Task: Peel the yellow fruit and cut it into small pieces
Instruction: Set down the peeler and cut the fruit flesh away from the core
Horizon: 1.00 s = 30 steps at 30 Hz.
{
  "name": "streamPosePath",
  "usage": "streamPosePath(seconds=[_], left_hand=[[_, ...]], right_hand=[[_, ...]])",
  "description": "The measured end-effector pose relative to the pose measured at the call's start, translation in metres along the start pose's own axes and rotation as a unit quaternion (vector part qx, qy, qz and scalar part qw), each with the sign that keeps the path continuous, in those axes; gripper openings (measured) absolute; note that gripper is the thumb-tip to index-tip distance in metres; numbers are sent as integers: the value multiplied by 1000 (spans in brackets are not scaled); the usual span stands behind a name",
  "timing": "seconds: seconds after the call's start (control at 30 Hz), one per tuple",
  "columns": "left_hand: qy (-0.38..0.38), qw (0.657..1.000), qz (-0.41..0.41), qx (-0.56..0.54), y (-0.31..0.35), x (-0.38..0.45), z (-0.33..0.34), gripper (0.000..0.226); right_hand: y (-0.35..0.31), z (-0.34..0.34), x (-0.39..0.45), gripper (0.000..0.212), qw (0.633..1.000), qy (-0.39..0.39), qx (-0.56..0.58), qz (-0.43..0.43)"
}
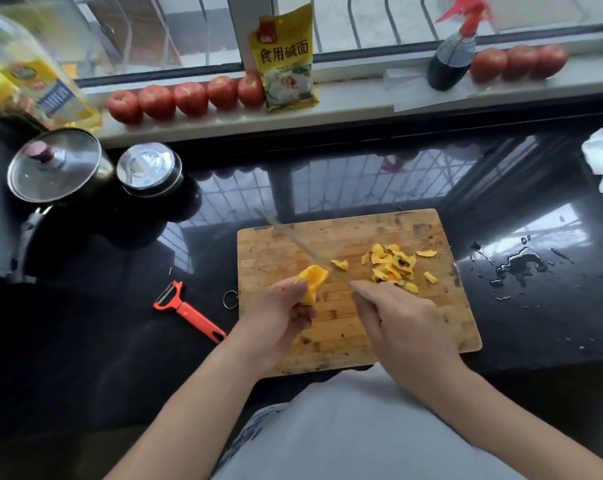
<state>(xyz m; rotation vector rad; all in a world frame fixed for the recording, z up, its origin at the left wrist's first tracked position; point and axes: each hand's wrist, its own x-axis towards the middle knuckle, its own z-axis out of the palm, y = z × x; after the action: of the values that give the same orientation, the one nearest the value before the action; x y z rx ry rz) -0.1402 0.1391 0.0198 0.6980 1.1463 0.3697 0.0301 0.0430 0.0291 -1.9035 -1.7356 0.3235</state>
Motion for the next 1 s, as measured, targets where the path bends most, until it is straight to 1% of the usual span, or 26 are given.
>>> streamPosePath(seconds=[0.07, 0.13, 0.2, 0.27, 0.3, 0.37, 0.4, 0.53, 0.6, 1.0], left_hand=[[18, 999, 2, -36, 0, 0, 11, 29], [44, 997, 5, -68, 0, 1, 19, 28], [40, 994, 21, -99, 2, 0, 26, 19], [22, 991, 39, -128, 3, -3, 31, 17], [16, 988, 47, -143, 5, -4, 34, 22], [17, 984, 58, -168, 6, -7, 39, 40], [16, 982, 64, -177, 6, -8, 41, 43], [24, 976, 71, -202, 7, -9, 44, 22], [20, 976, 78, -200, 7, -9, 45, 16], [12, 978, 90, -189, 9, -8, 48, 13]], right_hand=[[-1, 4, -5, 39, 996, -6, -67, -53], [-3, 5, -9, 40, 988, -10, -129, -87], [-2, 5, -10, 41, 980, -7, -167, -106], [-1, 6, -10, 43, 977, 0, -185, -110], [0, 6, -9, 43, 975, 4, -191, -112], [2, 7, -9, 44, 973, 12, -200, -110], [3, 7, -9, 44, 973, 15, -203, -110], [4, 3, -10, 45, 973, 8, -204, -110], [5, 2, -11, 48, 974, 1, -198, -108], [5, 0, -10, 54, 975, -5, -200, -96]])
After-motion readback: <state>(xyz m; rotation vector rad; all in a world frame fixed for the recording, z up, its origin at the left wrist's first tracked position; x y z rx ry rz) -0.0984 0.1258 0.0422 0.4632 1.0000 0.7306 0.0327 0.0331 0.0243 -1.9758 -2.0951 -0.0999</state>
